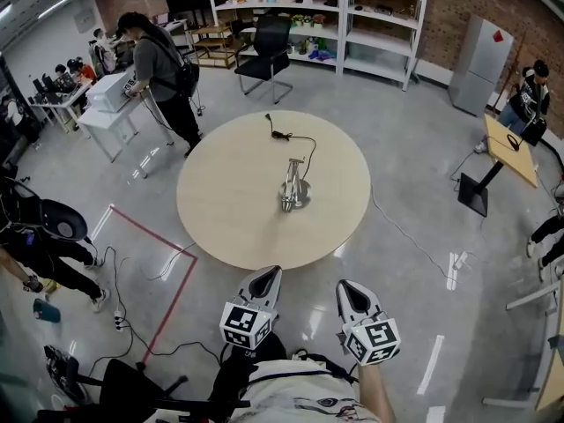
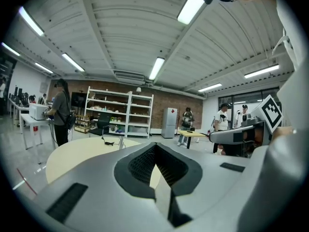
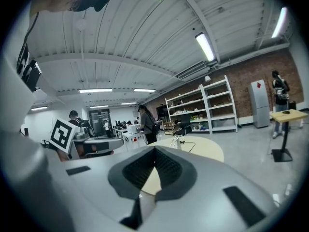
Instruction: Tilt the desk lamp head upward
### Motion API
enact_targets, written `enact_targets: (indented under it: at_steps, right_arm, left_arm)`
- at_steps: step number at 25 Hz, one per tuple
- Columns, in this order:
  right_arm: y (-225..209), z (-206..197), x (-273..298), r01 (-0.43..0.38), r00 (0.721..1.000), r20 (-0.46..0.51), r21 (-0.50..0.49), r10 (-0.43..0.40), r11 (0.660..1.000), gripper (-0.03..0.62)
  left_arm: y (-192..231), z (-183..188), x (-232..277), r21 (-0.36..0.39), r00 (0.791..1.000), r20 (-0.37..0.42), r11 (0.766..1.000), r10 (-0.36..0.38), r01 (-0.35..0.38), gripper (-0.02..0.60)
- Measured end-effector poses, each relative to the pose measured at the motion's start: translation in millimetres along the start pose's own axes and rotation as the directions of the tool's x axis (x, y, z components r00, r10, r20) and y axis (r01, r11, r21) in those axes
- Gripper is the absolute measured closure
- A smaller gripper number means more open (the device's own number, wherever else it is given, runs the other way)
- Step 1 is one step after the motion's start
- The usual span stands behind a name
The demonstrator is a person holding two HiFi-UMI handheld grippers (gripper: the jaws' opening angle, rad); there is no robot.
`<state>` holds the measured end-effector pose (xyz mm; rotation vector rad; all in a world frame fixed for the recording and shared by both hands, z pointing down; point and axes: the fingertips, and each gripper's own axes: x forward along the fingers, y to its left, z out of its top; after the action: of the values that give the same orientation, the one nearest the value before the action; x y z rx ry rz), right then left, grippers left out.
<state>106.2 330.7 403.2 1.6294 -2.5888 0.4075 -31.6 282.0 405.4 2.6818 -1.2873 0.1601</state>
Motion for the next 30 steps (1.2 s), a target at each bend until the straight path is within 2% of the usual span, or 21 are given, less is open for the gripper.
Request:
enact_targets:
  at_steps: [6, 10, 13, 21, 24, 30]
  right_arm:
    - [-5.0, 1.3, 26.4, -0.036, 0.999, -0.014, 0.002, 0.036, 0.999, 0.591]
    - [-10.6, 0.1, 58.5, -0.059, 0.998, -0.025, -0.010, 0.059, 0.998, 0.591]
    - [-25.0, -0.4, 88.7, -0.043, 0.998, -0.041, -0.005, 0.042, 0.999, 0.591]
    - [-62.6, 27.6, 187.1, -0.008, 0.997, -0.071, -0.024, 0.006, 1.000, 0.591]
    - [-73.4, 32.2, 226.0, 0.010, 0.995, -0.094, 0.001, -0.010, 1.000, 0.591]
    - [-72.1, 44.4, 293.7, 0.005, 0.992, -0.127, -0.005, -0.006, 1.000, 0.591]
  left_arm:
    - [19.4, -5.7, 18.2, -0.013, 0.999, -0.025, 1.000, 0.021, -0.022, 0.591]
    - [49.3, -10.0, 46.2, -0.025, 0.999, -0.039, 0.999, 0.028, -0.029, 0.591]
    - [75.2, -8.9, 73.6, -0.031, 0.999, -0.045, 0.999, 0.025, -0.026, 0.591]
    - [152.0, 4.1, 155.7, -0.036, 0.996, -0.089, 0.999, -0.018, 0.015, 0.591]
    - [180.8, 3.5, 182.4, -0.033, 0.993, -0.111, 0.999, -0.037, 0.033, 0.591]
    - [233.2, -2.5, 222.0, -0.049, 0.984, -0.159, 0.997, -0.074, 0.067, 0.591]
